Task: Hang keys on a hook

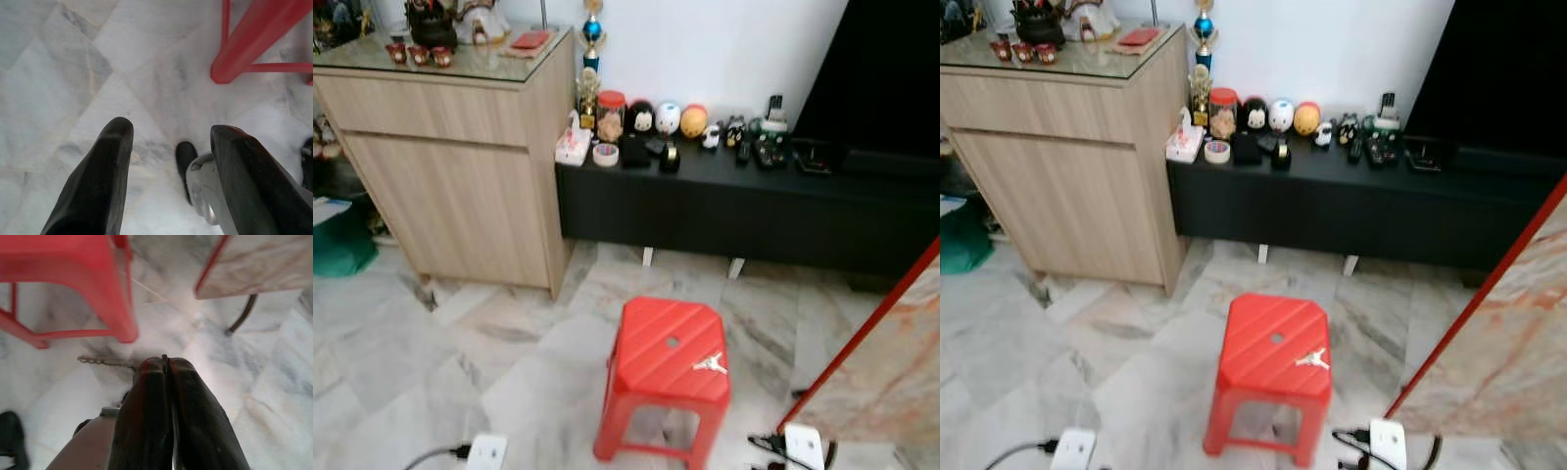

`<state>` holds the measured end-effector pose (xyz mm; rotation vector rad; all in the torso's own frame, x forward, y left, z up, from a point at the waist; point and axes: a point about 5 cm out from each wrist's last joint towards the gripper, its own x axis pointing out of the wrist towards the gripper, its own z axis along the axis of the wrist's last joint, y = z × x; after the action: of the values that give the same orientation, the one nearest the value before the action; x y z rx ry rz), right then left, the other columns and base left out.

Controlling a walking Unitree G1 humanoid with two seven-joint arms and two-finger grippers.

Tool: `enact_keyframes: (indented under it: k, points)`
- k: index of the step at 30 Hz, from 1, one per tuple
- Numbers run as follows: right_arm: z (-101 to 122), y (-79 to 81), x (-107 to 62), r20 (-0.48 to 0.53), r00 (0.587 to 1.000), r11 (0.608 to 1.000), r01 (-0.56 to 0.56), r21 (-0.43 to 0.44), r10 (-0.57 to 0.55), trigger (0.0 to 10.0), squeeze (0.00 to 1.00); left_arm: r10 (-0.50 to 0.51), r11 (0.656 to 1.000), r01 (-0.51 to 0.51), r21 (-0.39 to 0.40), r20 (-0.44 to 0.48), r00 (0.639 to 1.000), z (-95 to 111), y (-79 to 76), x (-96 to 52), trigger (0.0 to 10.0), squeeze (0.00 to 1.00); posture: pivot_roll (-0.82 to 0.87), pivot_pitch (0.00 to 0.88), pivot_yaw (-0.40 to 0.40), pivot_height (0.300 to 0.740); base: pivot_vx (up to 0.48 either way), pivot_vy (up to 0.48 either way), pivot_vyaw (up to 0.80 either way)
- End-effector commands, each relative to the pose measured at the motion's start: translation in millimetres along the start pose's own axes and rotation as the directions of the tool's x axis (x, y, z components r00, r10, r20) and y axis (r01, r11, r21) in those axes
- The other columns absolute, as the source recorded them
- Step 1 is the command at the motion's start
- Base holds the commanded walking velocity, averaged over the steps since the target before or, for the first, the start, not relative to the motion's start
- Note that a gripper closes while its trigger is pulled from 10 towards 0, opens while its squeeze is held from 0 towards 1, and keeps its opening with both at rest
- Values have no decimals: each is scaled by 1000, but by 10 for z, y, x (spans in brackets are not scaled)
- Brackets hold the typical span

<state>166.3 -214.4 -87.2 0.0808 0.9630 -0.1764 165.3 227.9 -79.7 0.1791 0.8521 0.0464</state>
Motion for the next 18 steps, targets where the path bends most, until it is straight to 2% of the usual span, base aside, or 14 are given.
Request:
enact_keyframes:
  k: [1,6,18]
  points:
    - [-17,-97,-13,-4,1000,999,29,14,-29,10000,0,-24,1000,24,-7,-23,999,-46,-89,-5,10000,0,68,0,-54,740,0,-472,0]
    - [-25,-146,-22,-3,999,999,36,21,-36,10000,0,-26,1000,26,-9,-25,999,-41,-93,-2,10000,0,65,0,-53,740,0,-445,0]
    - [-8,-86,-10,-1,999,999,36,25,-36,10000,0,-35,999,35,-12,-9,999,-3,-137,10,10000,0,62,0,-51,740,0,-341,0]
